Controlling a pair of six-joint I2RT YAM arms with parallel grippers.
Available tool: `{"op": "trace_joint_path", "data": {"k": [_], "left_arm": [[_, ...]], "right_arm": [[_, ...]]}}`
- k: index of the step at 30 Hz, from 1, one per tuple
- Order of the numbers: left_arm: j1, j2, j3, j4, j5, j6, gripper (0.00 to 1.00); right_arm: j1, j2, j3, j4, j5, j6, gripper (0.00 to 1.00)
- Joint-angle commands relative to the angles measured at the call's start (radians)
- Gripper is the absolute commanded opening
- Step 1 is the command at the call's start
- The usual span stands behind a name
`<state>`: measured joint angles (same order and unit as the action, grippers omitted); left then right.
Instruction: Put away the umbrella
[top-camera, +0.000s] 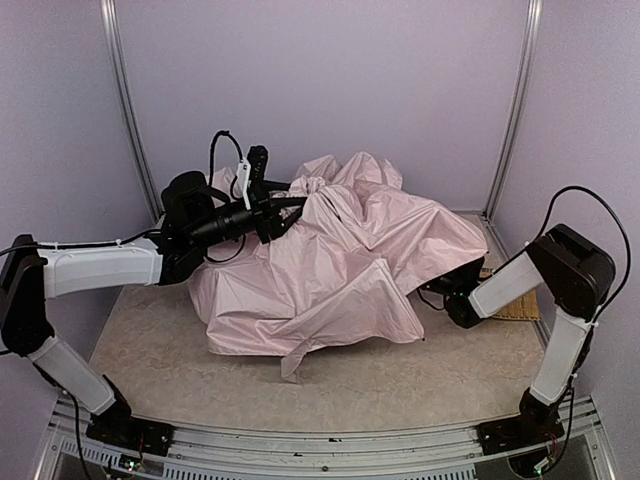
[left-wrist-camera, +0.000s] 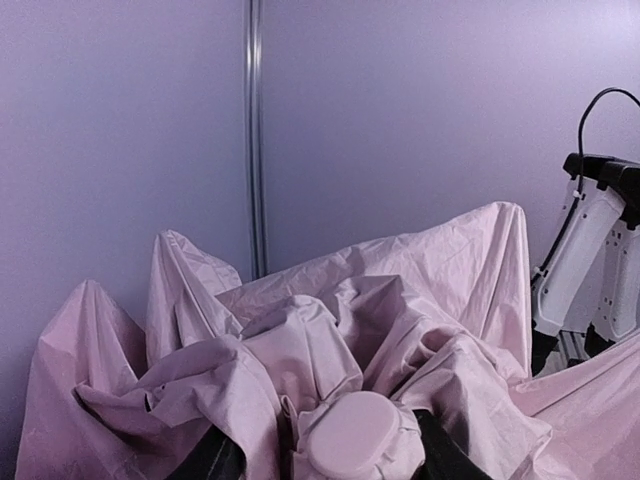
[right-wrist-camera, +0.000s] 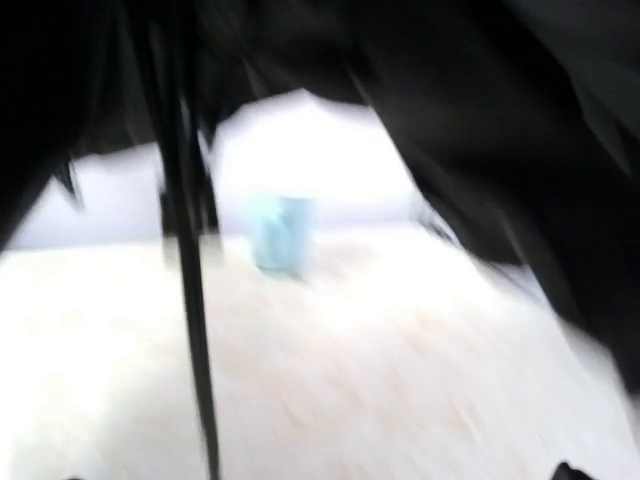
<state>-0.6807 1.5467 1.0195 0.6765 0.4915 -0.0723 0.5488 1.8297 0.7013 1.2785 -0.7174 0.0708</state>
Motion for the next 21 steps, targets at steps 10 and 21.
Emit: {"op": "trace_joint_path", "data": {"k": [10,21], "left_arm": [[-0.008,-0.124,0.183,-0.157,-0.283,0.176,0.06],[0.032,0.352,-0.189,0.303,-0.244,-0.130,0.00]], "right_arm": [[-0.122,-0.184,-0.202,-0.063,0.200,-0.026,1.00],[-0.131,-0.299,-0.238,-0.262,0.353,-0.101,1.00]]}}
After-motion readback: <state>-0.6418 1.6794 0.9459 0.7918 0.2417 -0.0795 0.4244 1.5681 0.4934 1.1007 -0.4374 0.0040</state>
